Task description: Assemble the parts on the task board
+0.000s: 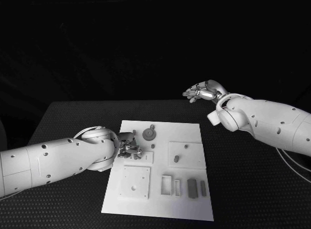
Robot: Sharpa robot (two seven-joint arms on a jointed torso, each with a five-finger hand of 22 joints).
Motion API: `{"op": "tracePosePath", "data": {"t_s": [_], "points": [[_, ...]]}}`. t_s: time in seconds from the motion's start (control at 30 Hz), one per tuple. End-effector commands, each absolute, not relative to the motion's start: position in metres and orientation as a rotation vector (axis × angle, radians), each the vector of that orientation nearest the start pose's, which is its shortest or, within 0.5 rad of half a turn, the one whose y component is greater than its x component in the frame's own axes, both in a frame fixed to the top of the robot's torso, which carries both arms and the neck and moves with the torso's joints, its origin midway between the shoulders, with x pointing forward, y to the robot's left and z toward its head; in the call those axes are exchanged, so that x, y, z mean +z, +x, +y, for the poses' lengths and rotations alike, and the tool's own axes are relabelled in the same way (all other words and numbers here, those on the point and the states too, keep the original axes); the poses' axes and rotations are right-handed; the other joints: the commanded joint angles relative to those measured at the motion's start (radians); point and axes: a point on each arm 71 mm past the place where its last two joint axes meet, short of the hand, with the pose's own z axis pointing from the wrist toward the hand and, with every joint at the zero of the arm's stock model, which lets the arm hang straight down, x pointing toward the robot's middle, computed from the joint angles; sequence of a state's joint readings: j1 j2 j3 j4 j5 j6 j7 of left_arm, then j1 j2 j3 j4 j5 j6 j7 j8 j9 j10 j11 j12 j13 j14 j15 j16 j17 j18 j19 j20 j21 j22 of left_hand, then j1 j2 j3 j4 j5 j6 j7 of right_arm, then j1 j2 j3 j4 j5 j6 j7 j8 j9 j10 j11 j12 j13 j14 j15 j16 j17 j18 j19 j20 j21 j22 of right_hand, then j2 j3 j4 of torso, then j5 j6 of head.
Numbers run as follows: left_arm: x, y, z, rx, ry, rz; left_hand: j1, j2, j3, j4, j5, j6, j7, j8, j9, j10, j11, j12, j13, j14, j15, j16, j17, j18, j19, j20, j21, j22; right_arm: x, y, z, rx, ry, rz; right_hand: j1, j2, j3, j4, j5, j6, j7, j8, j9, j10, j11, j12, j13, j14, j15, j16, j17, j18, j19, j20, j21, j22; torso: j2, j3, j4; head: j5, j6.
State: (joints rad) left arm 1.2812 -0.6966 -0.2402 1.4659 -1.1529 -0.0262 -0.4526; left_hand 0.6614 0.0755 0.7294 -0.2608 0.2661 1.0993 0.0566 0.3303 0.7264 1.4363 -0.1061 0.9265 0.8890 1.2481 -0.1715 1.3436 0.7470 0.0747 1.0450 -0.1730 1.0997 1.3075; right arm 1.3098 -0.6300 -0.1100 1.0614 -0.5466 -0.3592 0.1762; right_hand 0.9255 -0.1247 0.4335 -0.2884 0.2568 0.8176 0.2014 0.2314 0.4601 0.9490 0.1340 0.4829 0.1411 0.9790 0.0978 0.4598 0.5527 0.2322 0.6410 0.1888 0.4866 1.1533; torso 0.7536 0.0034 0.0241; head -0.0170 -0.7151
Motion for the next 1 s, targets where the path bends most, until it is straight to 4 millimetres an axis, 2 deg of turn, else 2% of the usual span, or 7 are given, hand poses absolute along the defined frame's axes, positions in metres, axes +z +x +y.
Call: {"op": "tracePosePath", "data": {"t_s": [0.03,1.0], "points": [[-0.2485,0.4755,0.1644,-0.403,0.009,2.222,0.002,0.012,0.003,0.004,-0.003,0.138,-0.069,0.004,-0.001,-0.013,-0.018,0.006,-0.002,0.039,-0.043,0.003,-0.002,0.007,-0.009,-0.097,0.005,0.017,-0.1681,0.5770,-0.2377,0.979,0.629,1.539,-0.005,0.006,-0.007,0.000,0.007,-0.003,0.003,0.003,-0.002,0.009,-0.001,-0.005,-0.002,-0.002,0.006,-0.004,-0.001,-0.014,-0.006,0.004,-0.006,0.001,0.000,0.0001,-0.0003,0.000,0.000],[-0.2495,0.4744,0.1598,-0.374,0.089,2.219,0.004,0.010,0.011,0.007,-0.018,0.135,-0.069,0.008,-0.006,-0.016,-0.017,0.011,-0.010,0.034,-0.042,0.007,-0.008,0.008,-0.013,-0.096,0.007,0.017,-0.1684,0.5762,-0.2366,0.985,0.631,1.543,-0.013,0.009,-0.008,0.000,0.016,-0.002,0.005,0.005,-0.004,0.012,-0.001,-0.007,-0.009,-0.001,0.006,-0.006,-0.004,-0.013,-0.008,0.006,-0.010,0.004,0.000,-0.0003,-0.0002,-0.003,0.001]]}}
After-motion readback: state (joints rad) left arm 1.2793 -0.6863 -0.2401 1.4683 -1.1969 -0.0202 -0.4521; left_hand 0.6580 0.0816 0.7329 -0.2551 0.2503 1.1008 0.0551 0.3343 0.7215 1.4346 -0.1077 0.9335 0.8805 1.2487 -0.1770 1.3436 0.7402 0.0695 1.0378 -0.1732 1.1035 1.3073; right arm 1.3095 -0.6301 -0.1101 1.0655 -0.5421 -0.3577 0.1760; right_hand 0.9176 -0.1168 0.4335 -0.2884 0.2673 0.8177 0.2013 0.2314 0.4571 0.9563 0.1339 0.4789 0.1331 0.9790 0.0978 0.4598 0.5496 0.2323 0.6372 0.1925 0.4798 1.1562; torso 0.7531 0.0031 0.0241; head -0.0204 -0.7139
